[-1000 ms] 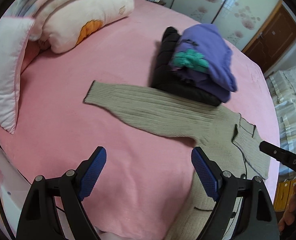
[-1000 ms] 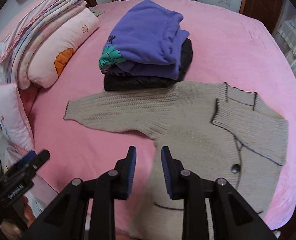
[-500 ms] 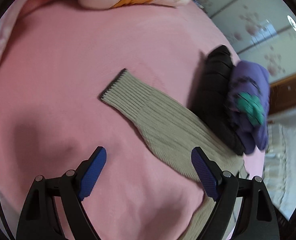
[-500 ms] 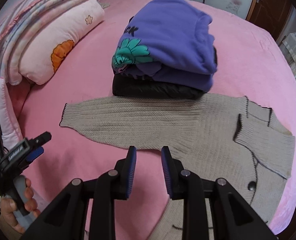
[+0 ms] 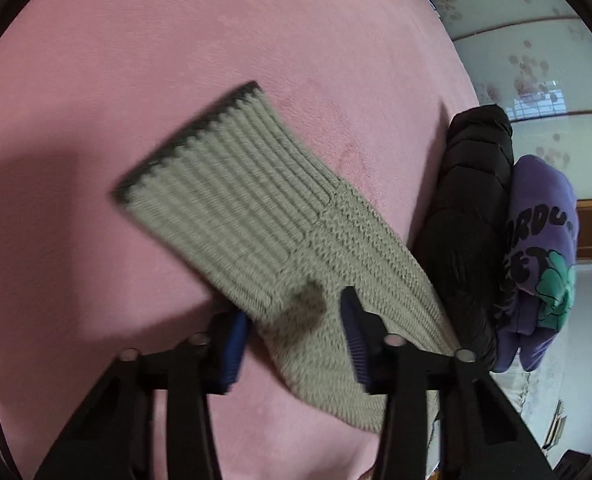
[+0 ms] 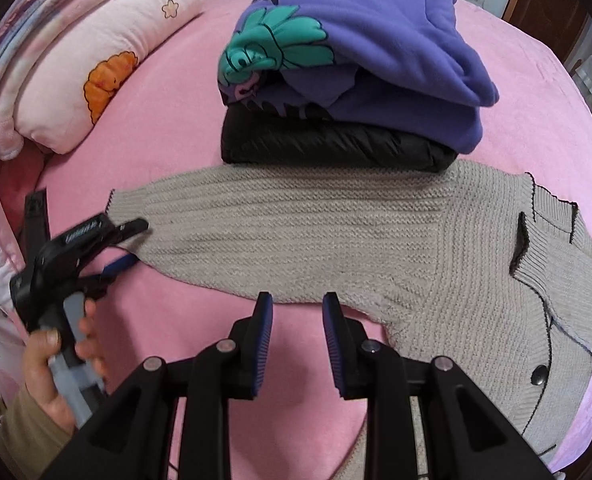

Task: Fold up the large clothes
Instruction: 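Reach the left tool to the other sleeve cuff and grasp it, then lift the sleeve with the left tool and lay it across the front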

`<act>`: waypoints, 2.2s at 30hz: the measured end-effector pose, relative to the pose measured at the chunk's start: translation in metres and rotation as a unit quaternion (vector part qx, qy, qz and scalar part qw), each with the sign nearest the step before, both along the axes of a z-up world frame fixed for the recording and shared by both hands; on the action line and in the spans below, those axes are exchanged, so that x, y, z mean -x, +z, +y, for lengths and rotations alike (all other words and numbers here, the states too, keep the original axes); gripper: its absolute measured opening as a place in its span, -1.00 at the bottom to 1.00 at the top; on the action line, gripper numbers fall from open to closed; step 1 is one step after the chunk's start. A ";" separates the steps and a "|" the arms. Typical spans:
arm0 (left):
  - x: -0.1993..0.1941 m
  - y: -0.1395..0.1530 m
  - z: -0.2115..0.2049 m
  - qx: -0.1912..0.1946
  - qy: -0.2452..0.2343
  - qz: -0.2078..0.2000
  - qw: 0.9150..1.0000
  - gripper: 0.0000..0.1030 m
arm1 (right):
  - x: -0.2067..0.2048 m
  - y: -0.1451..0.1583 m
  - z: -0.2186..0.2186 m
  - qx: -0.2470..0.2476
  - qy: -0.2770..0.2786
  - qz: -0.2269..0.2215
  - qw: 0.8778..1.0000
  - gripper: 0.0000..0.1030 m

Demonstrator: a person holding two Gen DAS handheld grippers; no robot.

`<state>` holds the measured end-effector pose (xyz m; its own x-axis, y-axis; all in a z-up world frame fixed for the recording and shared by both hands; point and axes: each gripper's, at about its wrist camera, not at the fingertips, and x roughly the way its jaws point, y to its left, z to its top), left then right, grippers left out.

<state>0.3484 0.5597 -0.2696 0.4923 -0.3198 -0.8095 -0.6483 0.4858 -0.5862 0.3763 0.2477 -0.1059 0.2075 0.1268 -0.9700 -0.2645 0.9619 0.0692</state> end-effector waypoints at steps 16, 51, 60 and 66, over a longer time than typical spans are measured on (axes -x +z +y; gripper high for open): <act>-0.009 0.080 -0.039 -0.070 -0.059 -0.051 0.995 -0.88 | -0.005 0.007 -0.045 -0.012 -0.056 -0.008 0.998 -0.50; -0.033 0.176 -0.612 -0.240 -0.438 -0.138 0.856 -0.87 | 0.043 0.028 -0.444 -0.049 -0.220 -0.058 0.972 -0.50; -0.014 0.118 -0.649 -0.211 -0.443 -0.064 0.869 -0.15 | 0.057 -0.013 -0.534 -0.077 -0.242 -0.002 0.967 -0.50; 0.002 0.147 -0.592 -0.261 -0.389 -0.056 0.882 -0.08 | 0.043 -0.035 -0.533 -0.114 -0.249 0.027 0.962 -0.50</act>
<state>0.3466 -0.0322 -0.1228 0.3738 -0.1953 -0.9067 0.0487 0.9804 -0.1911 0.3332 -0.2851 -0.1412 0.2477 0.2349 -0.9399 0.2339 0.9269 0.2933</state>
